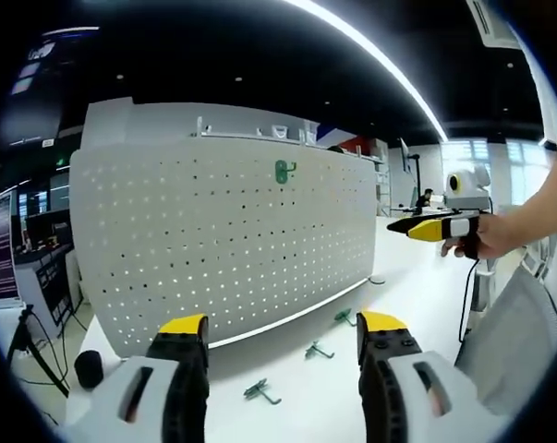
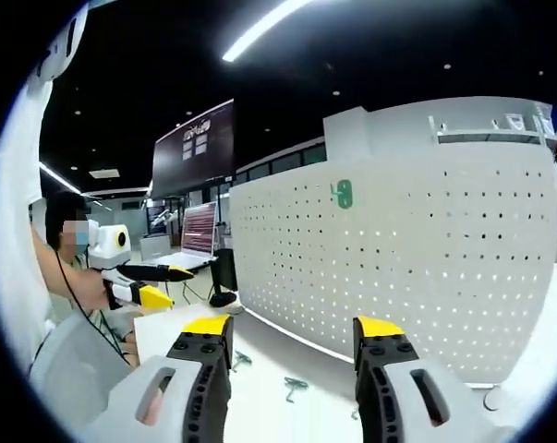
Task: Insert the hook assembly into the mounting plate slot until the hook locks in place.
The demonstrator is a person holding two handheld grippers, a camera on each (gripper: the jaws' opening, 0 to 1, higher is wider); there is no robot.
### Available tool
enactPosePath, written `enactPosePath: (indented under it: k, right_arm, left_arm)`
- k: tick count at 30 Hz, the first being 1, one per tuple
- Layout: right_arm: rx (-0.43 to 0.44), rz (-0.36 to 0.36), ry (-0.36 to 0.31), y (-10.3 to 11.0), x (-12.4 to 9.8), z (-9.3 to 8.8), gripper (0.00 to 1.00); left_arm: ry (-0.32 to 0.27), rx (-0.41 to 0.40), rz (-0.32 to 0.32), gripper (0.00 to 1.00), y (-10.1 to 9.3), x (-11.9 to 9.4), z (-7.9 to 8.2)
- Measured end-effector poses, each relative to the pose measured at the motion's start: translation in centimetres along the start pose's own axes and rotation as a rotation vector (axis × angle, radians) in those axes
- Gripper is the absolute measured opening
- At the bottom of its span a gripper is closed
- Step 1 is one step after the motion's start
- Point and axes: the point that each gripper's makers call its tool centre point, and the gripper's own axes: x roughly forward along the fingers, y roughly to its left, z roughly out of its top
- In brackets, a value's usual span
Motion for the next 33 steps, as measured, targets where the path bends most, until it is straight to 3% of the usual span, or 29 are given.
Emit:
enactPosePath:
  k: [18, 33]
  right_arm:
    - [0.041, -0.071, 0.034, -0.2, -4.1, -3.3, 0.53]
    - [0.055, -0.084, 0.098, -0.5, -5.9, -4.9, 0.55]
  left_arm:
    - [0.021, -0.012, 0.0, 0.66, 0.1, -1.6, -1.2]
    - [0.07, -0.018, -0.012, 0.66, -0.4, -2.2, -3.2]
